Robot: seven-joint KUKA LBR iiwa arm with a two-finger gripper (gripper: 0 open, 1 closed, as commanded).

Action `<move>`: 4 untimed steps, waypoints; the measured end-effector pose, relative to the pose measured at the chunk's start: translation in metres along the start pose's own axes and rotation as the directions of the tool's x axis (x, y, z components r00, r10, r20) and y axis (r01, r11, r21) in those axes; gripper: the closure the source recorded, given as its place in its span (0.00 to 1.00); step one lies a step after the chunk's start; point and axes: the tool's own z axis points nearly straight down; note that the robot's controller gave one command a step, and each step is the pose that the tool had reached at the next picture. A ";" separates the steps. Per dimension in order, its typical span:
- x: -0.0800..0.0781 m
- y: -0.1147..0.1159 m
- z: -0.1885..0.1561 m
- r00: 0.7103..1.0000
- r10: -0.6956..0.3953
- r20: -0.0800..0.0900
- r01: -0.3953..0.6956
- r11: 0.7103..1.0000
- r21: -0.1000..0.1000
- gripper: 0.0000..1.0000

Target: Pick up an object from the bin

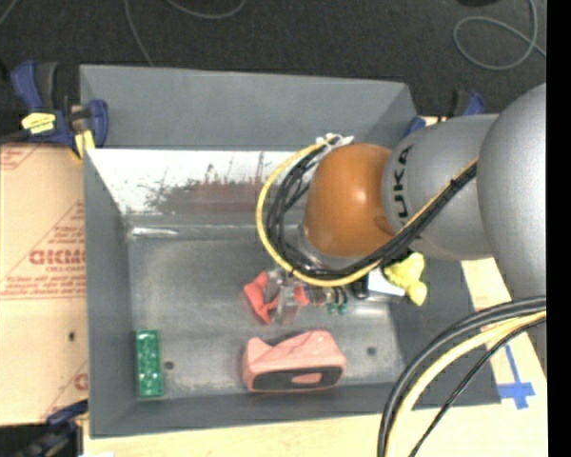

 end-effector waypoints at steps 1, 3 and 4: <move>-0.003 0.003 -0.081 1.000 0.001 0.003 -0.001 1.000 0.000 1.00; -0.003 0.003 -0.081 1.000 0.004 0.003 -0.004 1.000 -0.001 1.00; -0.003 0.004 -0.081 1.000 0.005 0.003 -0.005 1.000 -0.001 1.00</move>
Offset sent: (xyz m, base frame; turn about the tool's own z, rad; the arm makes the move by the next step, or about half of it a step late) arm 0.0000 0.0000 0.0000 0.0000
